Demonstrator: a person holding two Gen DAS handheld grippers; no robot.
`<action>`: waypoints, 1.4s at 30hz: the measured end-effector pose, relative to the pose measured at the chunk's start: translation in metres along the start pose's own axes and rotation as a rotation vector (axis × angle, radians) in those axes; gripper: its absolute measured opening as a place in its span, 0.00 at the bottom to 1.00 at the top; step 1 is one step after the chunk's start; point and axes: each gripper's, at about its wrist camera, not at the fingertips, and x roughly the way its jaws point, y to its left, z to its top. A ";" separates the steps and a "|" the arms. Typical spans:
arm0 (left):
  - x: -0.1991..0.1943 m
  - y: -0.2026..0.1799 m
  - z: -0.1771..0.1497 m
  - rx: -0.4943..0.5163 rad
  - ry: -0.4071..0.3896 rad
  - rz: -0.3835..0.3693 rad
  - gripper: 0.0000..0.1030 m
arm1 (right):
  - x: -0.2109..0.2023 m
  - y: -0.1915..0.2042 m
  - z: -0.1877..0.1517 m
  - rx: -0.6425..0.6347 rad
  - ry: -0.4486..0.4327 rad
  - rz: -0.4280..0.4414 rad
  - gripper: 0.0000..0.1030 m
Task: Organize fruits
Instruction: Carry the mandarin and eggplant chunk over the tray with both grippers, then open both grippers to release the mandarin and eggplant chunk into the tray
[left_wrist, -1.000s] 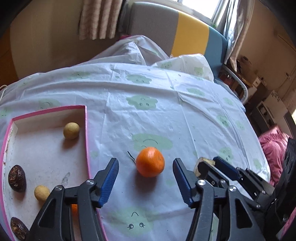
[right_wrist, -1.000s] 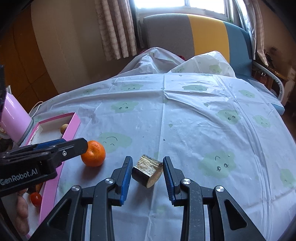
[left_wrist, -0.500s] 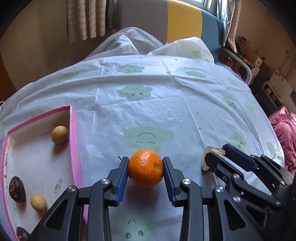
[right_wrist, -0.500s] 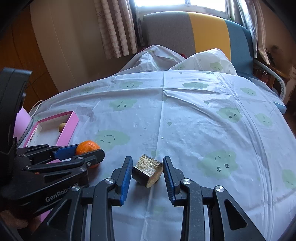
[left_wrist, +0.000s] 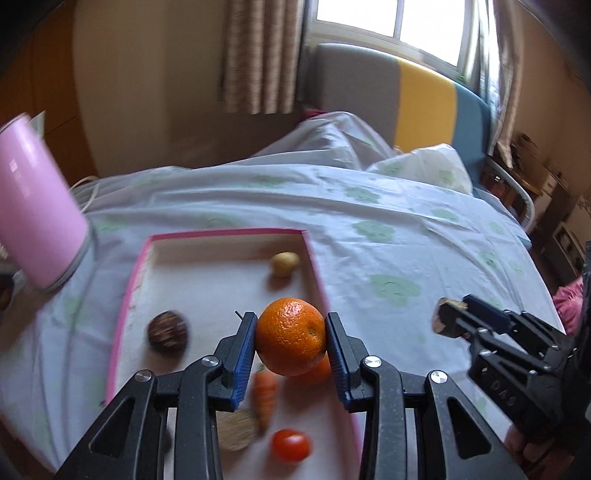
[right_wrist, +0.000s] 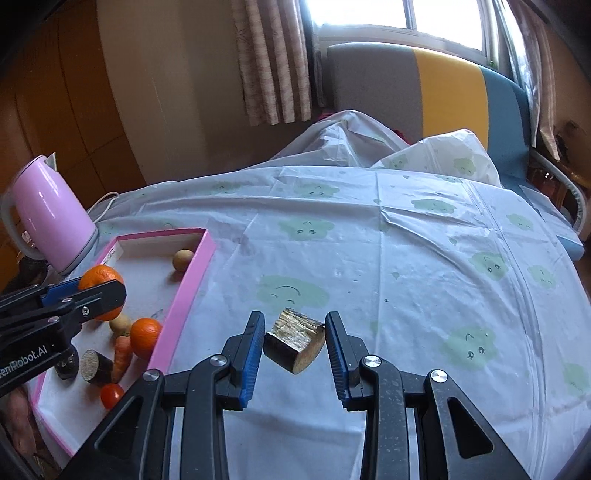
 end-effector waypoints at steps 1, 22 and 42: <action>-0.001 0.010 -0.004 -0.015 0.004 0.016 0.36 | -0.001 0.007 0.001 -0.013 -0.001 0.009 0.33; -0.033 0.097 -0.053 -0.224 -0.001 0.082 0.48 | 0.005 0.135 -0.003 -0.210 0.068 0.188 0.33; -0.055 0.111 -0.061 -0.255 -0.049 0.133 0.50 | 0.009 0.173 -0.006 -0.244 0.086 0.238 0.42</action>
